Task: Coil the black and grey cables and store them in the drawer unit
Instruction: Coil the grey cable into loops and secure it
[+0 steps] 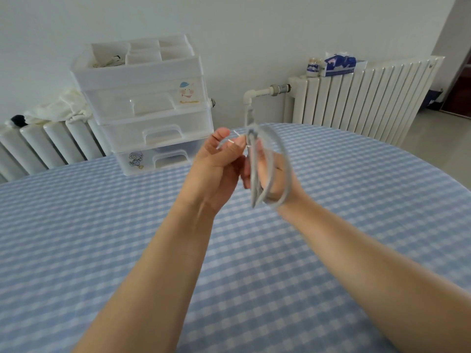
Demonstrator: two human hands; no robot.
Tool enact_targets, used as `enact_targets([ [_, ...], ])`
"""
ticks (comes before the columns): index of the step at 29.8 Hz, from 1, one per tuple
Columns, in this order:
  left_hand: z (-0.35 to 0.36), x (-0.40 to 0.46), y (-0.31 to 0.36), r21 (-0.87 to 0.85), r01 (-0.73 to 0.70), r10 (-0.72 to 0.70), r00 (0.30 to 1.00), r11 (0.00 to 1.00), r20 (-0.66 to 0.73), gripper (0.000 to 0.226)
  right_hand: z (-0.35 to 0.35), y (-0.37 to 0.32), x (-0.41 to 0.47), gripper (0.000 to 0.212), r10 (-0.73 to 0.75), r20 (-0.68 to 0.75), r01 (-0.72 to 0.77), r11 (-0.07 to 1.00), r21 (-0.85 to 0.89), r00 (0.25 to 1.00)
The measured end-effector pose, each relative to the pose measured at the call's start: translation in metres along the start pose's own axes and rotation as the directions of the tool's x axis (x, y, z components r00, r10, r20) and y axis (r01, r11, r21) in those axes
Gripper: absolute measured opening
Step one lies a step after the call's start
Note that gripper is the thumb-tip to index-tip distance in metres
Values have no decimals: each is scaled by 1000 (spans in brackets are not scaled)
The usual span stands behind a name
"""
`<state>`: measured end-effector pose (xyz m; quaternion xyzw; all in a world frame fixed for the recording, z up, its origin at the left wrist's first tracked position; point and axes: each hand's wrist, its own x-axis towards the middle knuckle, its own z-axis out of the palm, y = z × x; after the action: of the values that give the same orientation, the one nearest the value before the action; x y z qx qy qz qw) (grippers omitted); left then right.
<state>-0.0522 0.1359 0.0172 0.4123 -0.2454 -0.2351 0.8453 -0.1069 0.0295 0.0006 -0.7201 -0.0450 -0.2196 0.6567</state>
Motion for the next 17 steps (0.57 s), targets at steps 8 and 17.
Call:
enact_targets([
  [8, 3, -5, 3, 591, -278, 406, 909, 757, -93, 36, -12, -34, -1, 54, 504, 301, -582, 752, 308, 810],
  [17, 0, -2, 1, 395, -41, 215, 888, 918, -407, 32, -32, -43, 4, 17, 185, 211, -106, 935, -338, 960],
])
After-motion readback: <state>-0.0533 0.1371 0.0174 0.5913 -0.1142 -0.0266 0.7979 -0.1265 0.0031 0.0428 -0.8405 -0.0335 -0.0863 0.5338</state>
